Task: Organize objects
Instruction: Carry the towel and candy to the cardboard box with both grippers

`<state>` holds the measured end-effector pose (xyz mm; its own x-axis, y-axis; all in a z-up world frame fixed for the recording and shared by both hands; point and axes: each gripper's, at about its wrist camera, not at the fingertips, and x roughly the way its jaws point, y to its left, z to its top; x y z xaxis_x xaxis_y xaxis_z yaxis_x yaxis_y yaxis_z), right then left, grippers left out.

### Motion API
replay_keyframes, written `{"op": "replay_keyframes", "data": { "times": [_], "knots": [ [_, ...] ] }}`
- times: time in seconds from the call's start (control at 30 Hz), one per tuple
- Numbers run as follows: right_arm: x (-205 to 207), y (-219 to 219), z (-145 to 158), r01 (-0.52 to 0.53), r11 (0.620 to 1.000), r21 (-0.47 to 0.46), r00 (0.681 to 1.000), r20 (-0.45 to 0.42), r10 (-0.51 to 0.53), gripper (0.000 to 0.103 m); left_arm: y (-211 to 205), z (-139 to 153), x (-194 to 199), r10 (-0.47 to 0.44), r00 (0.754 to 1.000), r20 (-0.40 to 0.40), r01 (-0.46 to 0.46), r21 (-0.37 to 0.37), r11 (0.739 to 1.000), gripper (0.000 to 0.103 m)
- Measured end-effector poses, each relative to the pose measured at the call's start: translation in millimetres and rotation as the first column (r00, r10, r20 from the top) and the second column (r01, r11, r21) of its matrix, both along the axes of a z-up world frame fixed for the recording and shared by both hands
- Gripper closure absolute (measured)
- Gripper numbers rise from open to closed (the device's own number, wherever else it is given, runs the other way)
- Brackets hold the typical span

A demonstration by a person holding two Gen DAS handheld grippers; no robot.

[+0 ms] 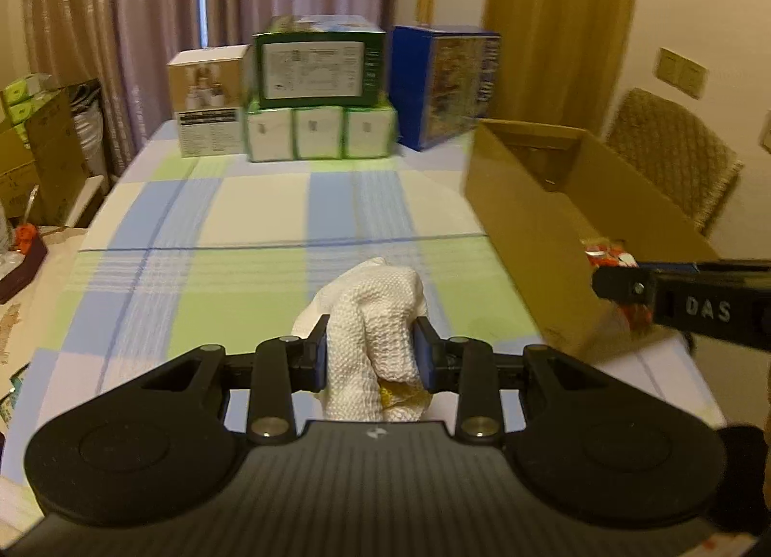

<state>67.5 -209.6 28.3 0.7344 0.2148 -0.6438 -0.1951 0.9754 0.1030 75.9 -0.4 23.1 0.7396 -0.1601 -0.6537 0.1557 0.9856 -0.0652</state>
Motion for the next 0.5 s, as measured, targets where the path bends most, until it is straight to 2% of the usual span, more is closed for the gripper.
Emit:
{"op": "replay_keyframes", "data": {
  "times": [0.2, 0.37, 0.5],
  "knots": [
    [-35, -40, 17, 0.047, 0.999, -0.001, 0.999, 0.005, -0.047, 0.080, -32, 14, -33, -0.061, 0.998, -0.007, 0.061, -0.031, 0.998, 0.074],
    [-57, -75, 25, 0.107, 0.994, -0.012, 0.994, 0.018, -0.107, 0.080, -64, 23, -45, -0.121, 0.993, -0.011, 0.120, -0.067, 0.990, 0.074],
    [-71, -105, 29, 0.166, 0.986, -0.017, 0.986, 0.033, -0.166, 0.080, -90, 29, -51, -0.161, 0.987, -0.008, 0.160, -0.063, 0.985, 0.074]
  ]
}}
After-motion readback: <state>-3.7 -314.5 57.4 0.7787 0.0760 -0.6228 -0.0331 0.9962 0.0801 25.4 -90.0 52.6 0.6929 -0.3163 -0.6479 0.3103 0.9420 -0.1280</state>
